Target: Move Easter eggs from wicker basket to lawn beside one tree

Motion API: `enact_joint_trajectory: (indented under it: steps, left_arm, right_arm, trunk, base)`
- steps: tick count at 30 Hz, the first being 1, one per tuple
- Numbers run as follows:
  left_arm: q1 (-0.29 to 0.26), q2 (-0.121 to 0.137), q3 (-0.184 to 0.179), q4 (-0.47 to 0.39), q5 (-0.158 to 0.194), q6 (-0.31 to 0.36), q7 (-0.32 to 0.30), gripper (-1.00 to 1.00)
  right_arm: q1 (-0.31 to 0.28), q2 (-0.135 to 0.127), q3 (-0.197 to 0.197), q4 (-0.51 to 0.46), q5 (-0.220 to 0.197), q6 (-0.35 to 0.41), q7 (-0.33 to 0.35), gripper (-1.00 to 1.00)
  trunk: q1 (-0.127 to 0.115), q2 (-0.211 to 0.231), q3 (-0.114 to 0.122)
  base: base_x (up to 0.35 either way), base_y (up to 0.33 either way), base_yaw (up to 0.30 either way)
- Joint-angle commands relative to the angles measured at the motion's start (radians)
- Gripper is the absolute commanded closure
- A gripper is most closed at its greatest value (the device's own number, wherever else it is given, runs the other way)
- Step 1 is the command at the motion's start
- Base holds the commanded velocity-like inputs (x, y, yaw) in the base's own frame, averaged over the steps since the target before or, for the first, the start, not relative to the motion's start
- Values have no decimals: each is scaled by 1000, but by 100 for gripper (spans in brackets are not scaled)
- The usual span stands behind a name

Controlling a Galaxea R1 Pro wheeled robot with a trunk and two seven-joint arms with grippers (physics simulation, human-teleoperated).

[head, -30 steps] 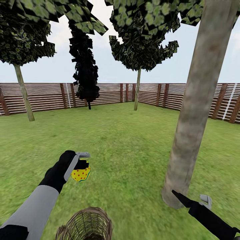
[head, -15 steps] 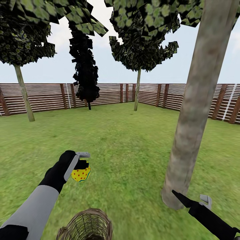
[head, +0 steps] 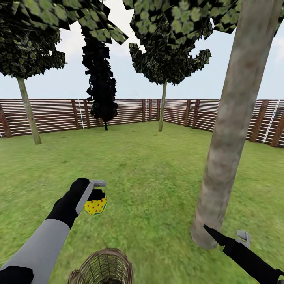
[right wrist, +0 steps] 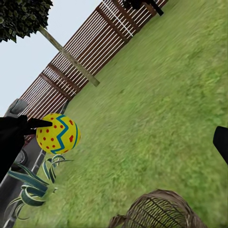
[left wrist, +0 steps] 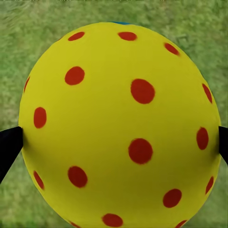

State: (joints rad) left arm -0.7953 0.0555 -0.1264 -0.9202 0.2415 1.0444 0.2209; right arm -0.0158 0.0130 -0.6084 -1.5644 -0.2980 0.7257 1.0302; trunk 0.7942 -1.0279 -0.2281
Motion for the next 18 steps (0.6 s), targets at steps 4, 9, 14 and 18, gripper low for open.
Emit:
enact_joint_trajectory:
  steps: [4, 9, 14, 18]
  left_arm:
    - [-1, 1, -4, -1, 10, 3, 9, 100]
    - [-1, 1, -4, -1, 10, 3, 9, 100]
    - [-1, 1, -4, -1, 10, 3, 9, 100]
    - [-1, 1, -4, 0, 10, 3, 9, 100]
  right_arm:
    - [-1, 1, -2, 0, -3, 6, 2, -100]
    - [-1, 1, -2, 0, -3, 6, 2, -100]
    - [-1, 1, -2, 0, -3, 6, 2, -100]
    - [-1, 1, -1, 0, -3, 6, 2, -100]
  trunk:
    - [-15, 27, 11]
    - [-35, 62, 27]
    - [-54, 97, 43]
    - [-69, 125, 55]
  base:
    - [0, 0, 0]
    - [0, 0, 0]
    - [0, 0, 0]
    - [0, 0, 0]
